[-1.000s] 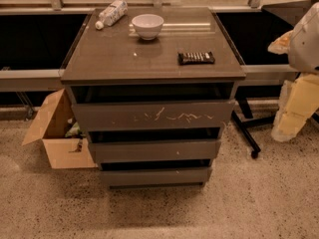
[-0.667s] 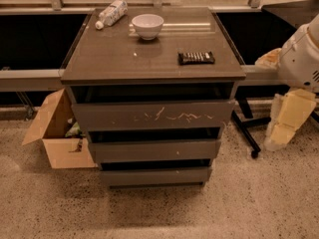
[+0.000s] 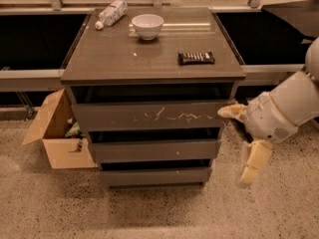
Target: Open bottom drawer
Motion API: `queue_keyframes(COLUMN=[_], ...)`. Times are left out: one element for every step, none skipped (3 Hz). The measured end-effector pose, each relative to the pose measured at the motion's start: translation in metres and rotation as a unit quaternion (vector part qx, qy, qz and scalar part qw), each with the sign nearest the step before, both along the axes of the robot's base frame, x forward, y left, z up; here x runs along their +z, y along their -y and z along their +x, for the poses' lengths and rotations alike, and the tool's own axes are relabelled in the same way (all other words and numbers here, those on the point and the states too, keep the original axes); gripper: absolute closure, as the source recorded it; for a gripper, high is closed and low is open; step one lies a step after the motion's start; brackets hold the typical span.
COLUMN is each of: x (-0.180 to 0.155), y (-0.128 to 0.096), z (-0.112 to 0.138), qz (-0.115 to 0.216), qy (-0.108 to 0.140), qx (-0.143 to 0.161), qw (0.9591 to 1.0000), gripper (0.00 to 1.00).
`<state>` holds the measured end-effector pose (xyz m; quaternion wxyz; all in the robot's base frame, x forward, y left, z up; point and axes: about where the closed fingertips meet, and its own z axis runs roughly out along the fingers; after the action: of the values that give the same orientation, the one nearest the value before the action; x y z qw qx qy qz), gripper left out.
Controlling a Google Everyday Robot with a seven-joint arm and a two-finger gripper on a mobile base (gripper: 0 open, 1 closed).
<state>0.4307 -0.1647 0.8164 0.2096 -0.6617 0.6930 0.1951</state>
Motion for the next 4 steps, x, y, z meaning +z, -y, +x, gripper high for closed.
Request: queue_keyframes(x=[-0.071, -0.071, -0.095, -0.161], y=[-0.026, -0.026, -0.032, -0.05], z=[-0.009, -0.009, -0.004, 0.002], qz=[0.05, 0.05, 0.068, 0.074], qy=[-0.038, -0.038, -0.047, -0.065], qx=[0.022, 0.022, 0.032, 0.049], qw=[0.9978, 0.9978, 0.996, 0.9939], gripper=[0.0, 0.0, 0.0, 0.0])
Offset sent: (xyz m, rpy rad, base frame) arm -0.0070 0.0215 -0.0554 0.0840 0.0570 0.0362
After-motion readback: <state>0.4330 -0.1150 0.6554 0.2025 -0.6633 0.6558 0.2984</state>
